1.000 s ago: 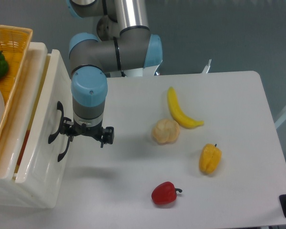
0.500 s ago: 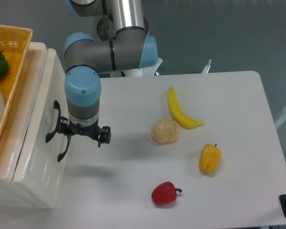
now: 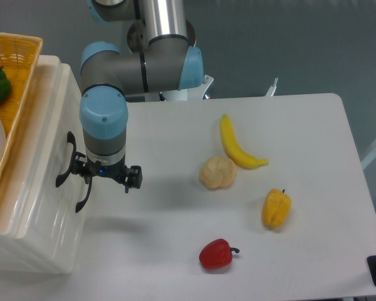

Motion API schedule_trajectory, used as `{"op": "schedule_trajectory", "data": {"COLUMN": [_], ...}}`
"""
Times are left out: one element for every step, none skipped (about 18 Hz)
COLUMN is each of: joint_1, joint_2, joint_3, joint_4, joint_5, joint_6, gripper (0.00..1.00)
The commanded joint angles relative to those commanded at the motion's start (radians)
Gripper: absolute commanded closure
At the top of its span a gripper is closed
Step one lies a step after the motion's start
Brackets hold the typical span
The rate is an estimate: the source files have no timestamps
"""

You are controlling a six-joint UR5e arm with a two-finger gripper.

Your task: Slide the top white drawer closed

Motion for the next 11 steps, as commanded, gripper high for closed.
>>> {"op": "schedule_trajectory", "data": {"joint_1": [0.009,0.021,0.035,0.046,0.054,0.067,0.083,0.106,0.124,0.136,0.161], "joint_2": [0.0,0.002,0.008,0.009,0.009,0.015,0.023,0.029,0.037,0.044,0.049], "joint_3": [0.002,0.003,0.006,0.003,0.006,0.006,0.006,0.006,0.009,0.012,0.011], "joint_4": [0.0,0.0,0.0,0.0,-0.002,-0.003,-0.008,-0.009,-0.009,-0.009,-0.011], "joint_5": [0.0,0.002,0.005,0.017,0.032,0.055,0.081,0.09,0.094,0.095,0.1], "joint_6": [0.002,0.003,0.017,0.037,0.054,0.067,0.069,0.074,0.081,0.107,0.156], "gripper": [0.0,0.0,0.0,0.0,0.0,0.0,0.0,0.0,0.0,0.0,0.0]}}
